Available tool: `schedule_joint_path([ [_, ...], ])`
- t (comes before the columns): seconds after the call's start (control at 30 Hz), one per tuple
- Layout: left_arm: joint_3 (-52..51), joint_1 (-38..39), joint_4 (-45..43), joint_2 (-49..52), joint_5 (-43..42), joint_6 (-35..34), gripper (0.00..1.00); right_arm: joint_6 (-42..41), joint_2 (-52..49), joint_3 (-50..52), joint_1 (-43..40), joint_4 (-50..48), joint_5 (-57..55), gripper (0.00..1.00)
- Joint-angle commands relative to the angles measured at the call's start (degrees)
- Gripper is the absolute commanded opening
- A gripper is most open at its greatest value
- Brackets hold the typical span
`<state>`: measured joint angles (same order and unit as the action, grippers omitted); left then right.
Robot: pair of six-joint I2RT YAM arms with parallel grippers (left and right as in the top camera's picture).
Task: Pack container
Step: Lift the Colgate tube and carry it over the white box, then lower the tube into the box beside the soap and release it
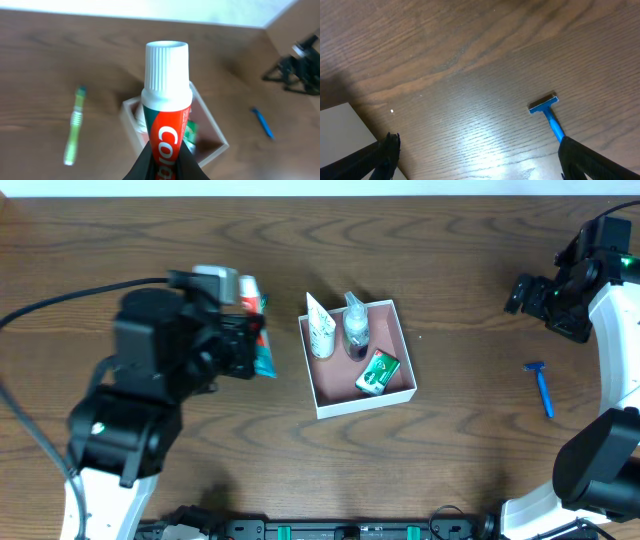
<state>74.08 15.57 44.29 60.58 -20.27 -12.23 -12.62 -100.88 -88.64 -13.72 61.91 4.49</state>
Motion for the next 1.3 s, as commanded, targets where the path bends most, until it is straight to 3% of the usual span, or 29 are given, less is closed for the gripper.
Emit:
schedule_joint_path([
  [0.0,1.05,4.35,-0.72,3.26,-0.7,-6.43,0.09,-0.63,-0.28,0.22,-0.48,0.02,0.2,0.99],
  [0.2,1.05,12.79,-5.27,10.03,-0.7,-6.51,0.09,-0.63,-0.28,0.22,-0.48,0.02,0.2,0.99],
  [0.57,1.05,23.5,-10.62,17.92,8.37,19.21,0.09,-0.63,-0.28,0.22,-0.48,0.02,0.2,0.99],
  [0.93,1.05,24.44,-11.06,28.59,8.35,36.37,0.09,-0.63,-0.28,0.22,-0.48,0.02,0.2,0.99],
  [1.27,1.03,24.44,-10.45,29.4,7.8,43.58,0.06,-0.63,-0.28,0.22,-0.48,0.02,0.2,0.99],
])
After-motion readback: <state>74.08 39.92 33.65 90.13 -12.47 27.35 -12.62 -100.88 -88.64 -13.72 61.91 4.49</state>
